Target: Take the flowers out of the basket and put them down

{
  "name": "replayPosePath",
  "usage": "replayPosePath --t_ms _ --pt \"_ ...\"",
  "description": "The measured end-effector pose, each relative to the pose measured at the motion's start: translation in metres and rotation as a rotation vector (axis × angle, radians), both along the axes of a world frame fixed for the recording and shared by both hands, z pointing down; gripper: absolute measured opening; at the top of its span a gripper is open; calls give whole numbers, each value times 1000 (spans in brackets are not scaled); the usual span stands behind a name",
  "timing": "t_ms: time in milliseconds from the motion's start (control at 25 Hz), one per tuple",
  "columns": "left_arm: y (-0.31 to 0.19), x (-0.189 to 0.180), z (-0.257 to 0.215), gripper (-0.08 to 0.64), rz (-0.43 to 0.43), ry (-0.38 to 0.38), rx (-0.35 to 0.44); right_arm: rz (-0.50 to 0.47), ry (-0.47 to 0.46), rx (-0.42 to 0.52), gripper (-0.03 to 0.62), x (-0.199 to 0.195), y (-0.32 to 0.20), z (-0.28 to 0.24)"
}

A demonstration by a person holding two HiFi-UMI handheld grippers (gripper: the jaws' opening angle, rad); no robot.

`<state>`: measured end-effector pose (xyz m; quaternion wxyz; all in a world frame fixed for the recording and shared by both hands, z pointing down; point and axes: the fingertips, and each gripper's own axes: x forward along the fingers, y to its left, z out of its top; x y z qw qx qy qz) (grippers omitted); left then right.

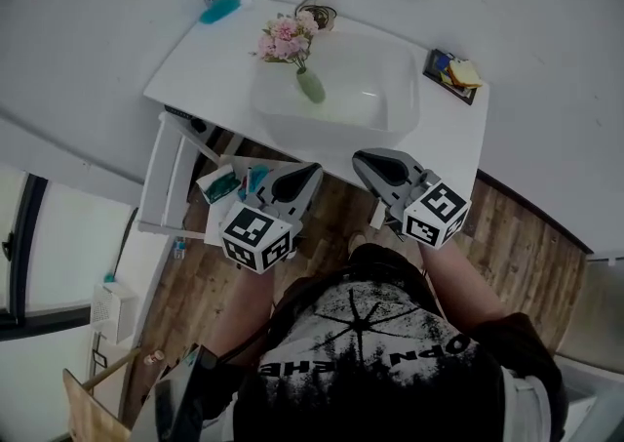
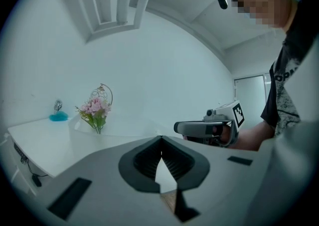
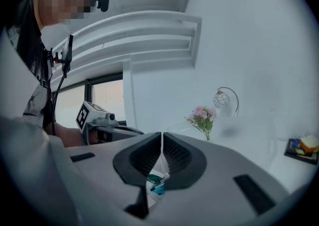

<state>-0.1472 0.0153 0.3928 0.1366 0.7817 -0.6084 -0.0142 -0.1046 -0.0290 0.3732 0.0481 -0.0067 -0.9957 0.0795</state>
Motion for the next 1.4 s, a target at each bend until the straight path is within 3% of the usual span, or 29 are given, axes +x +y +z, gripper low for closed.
replayPosePath --t_ms 480,720,880,1400 --pt "-64 -32 -18 12 -166 -19 -4 -242 -39 -10 18 -33 -48 -41" --pt "-78 -48 -22 12 -246 -36 -16 -316 -77 -53 18 -46 -70 -65" --pt "-86 -58 -22 12 -261 -45 -32 -328 -94 -104 18 -58 -86 -73" --pt "-94 -121 -23 12 -201 -30 -36 -246 -29 -62 18 -124 -119 -66"
